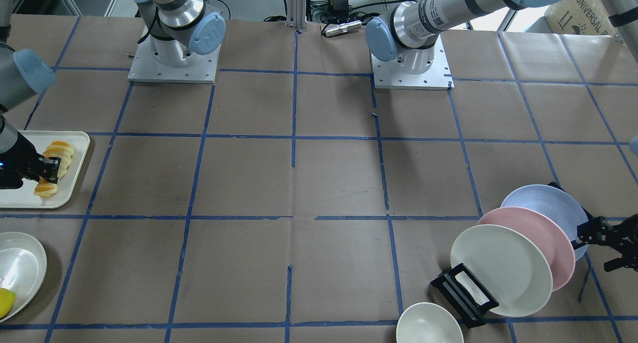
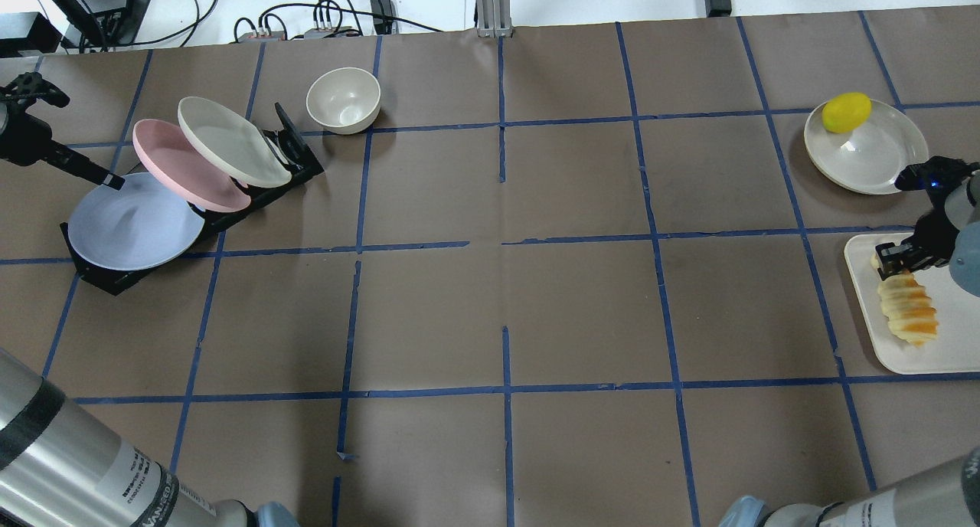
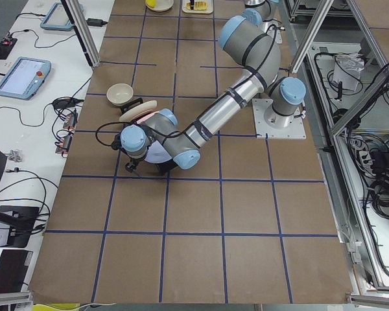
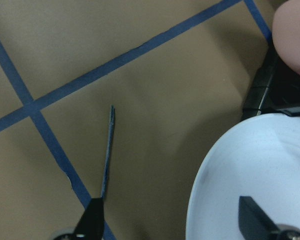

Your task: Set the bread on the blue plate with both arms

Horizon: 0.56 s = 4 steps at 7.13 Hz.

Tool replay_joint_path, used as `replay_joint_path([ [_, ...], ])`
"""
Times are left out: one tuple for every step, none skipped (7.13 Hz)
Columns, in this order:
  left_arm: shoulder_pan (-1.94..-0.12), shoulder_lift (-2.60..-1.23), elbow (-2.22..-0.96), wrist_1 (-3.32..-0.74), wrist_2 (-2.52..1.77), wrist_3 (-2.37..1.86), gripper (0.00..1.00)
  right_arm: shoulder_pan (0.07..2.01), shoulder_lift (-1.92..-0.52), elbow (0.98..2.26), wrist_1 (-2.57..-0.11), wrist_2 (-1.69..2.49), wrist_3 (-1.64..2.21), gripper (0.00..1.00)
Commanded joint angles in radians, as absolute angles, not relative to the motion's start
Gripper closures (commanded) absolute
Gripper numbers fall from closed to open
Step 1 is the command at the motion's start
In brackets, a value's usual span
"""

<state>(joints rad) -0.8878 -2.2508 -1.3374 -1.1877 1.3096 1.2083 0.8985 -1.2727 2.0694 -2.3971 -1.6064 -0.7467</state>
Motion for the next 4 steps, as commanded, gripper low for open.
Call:
replay_joint_path([
  [-0.885,-2.250,-1.345,-1.193,1.318,1.203,0.10,0.903,-1.371,2.057,-2.290,-1.612,-0.755,1.00],
  [-0.885,-2.250,-1.350,-1.200,1.321,1.197,0.12,0.908,-1.441,2.010,-2.163,-1.614,-0.753,1.00],
  [-0.885,-2.250,-1.351,-1.207,1.324,1.195,0.16,0.923,-1.480,1.953,-2.055,-1.615,-0.752,1.00],
  [-0.885,-2.247,-1.351,-1.227,1.327,1.192,0.32,0.948,-1.508,1.903,-1.964,-1.618,-0.744,1.00],
])
